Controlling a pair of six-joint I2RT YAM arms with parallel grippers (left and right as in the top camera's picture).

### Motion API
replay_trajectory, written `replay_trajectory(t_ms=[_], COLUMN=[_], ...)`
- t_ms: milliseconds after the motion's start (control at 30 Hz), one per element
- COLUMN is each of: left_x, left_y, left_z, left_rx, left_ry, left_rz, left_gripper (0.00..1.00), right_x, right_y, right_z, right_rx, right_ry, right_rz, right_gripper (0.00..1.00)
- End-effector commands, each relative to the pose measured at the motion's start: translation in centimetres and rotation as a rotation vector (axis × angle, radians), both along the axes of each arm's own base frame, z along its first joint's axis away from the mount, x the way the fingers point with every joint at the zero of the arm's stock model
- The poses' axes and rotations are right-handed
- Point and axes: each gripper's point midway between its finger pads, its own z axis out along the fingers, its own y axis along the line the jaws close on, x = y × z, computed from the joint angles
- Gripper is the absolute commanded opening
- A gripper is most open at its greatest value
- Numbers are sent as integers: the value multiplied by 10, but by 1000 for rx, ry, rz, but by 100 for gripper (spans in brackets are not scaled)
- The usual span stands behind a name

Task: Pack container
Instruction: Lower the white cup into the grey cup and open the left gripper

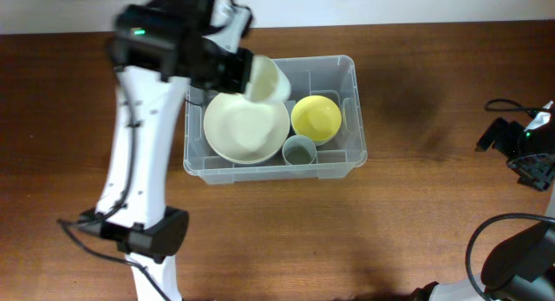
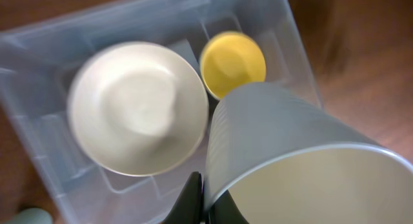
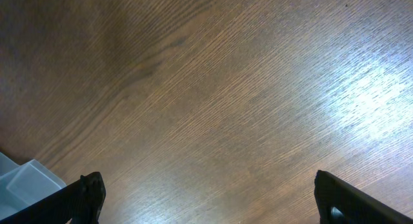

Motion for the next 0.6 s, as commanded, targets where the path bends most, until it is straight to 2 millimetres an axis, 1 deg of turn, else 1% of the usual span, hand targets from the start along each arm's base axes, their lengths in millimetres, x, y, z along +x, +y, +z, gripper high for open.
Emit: replay_trajectory(t_ms=[0,133,267,433,567], left_x=[-3,-6,-9,-8,-9], left_y=[-23,-42,-52,-54,-53], left_z=[-37,-74,-103,-133,-151], left_rx=[60,97,128,160,181], left_ry=[80,167,234,309,362], left_rz=[-70,-113,-136,-137,-137], left_gripper=[1,1,1,1,1], right_x=[0,0,-1,-1,0], right_y=[0,0,0,0,0], right_z=[1,1,1,1,1], right_rx=[-3,-3,-2,-2,-3], right_ry=[-6,-6,-6,-6,-6], right_rz=[6,6,5,5,6], right_gripper=[99,99,99,99,99])
